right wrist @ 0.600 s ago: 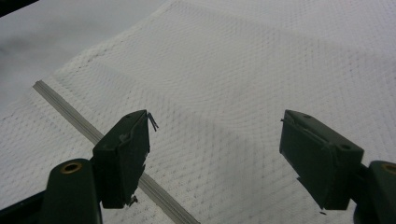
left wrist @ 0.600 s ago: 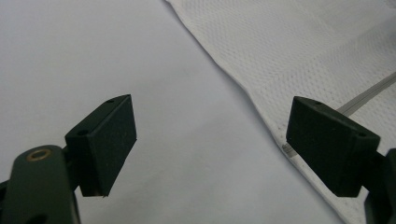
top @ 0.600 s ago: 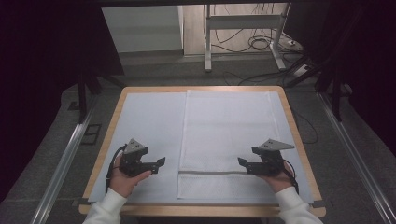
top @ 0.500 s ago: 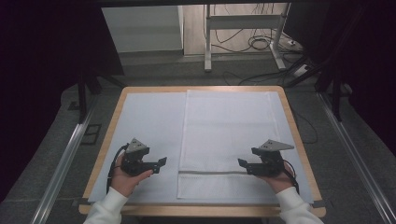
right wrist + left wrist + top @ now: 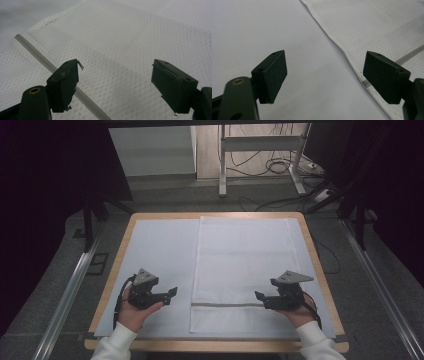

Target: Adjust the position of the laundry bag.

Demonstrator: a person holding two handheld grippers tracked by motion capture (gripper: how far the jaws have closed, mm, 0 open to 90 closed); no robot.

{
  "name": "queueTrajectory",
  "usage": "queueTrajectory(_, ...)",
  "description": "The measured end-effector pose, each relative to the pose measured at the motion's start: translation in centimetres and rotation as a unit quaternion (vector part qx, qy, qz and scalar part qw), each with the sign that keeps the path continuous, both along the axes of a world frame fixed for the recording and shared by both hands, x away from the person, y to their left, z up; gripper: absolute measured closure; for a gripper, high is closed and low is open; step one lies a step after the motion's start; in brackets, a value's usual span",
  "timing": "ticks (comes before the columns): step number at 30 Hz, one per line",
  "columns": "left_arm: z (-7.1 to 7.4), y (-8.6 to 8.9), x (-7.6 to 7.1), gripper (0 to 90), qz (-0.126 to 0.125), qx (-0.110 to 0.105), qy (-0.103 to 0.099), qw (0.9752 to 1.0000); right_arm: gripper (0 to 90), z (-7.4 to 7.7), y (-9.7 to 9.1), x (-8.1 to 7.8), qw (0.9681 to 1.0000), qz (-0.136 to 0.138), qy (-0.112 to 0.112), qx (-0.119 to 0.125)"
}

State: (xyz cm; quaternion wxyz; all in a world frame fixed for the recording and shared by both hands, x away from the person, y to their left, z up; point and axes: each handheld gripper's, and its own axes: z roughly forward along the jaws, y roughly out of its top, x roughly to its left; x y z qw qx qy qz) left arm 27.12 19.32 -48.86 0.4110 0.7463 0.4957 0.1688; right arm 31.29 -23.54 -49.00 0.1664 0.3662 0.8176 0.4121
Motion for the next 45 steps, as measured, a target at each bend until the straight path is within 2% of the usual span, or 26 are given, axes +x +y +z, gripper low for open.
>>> queueTrajectory(3, 0.2, 0.1, -0.1, 19.5, 0.002, 0.002, 0.005, 1.0, 20.9, 0.1, 0.1, 0.2, 1.0, 0.002, -0.003, 0.001)
queueTrajectory(8, 0.5, 0.1, 0.1, 21.2, 0.013, 0.005, 0.03, 0.9995, 20.3, -0.3, 0.1, 0.7, 1.0, 0.008, -0.003, 0.002)
queueTrajectory(11, 0.1, -0.5, 0.4, 21.2, 0.007, 0.007, 0.044, 0.999, 20.4, -0.2, 0.1, 0.6, 0.9999, 0.006, -0.012, -0.002)
queueTrajectory(15, -0.1, -1.1, 0.3, 21.2, 0.003, 0.002, 0.054, 0.9985, 20.2, 0.0, 0.0, 0.5, 0.9998, 0.002, -0.022, -0.002)
queueTrajectory(18, -0.3, -1.4, 0.2, 22.4, 0.0, -0.004, 0.056, 0.9984, 20.3, 0.1, -0.1, 0.5, 0.9997, 0.006, -0.023, 0.002)
queueTrajectory(23, -0.3, -1.9, 0.2, 22.5, -0.006, -0.007, 0.063, 0.998, 20.0, -0.1, 0.1, 0.6, 0.9997, 0.004, -0.024, -0.005)
queueTrajectory(29, -0.6, -2.5, 0.2, 24.3, -0.013, -0.005, 0.069, 0.9975, 19.6, -0.1, 0.2, 0.4, 0.9996, 0.012, -0.025, -0.004)
queueTrajectory(35, -0.9, -2.9, 0.3, 25.3, -0.017, -0.011, 0.076, 0.9969, 19.2, -0.2, 0.1, 0.5, 0.9997, 0.005, -0.023, -0.004)
queueTrajectory(37, -1.1, -3.3, 0.3, 27.5, -0.021, -0.006, 0.073, 0.9971, 19.2, -0.1, 0.1, 0.6, 0.9997, 0.003, -0.023, -0.004)
queueTrajectory(45, -1.8, -4.6, 1.1, 31.4, -0.027, -0.006, 0.087, 0.9958, 19.2, 0.1, -0.1, 0.6, 0.9996, 0.0, -0.026, 0.003)
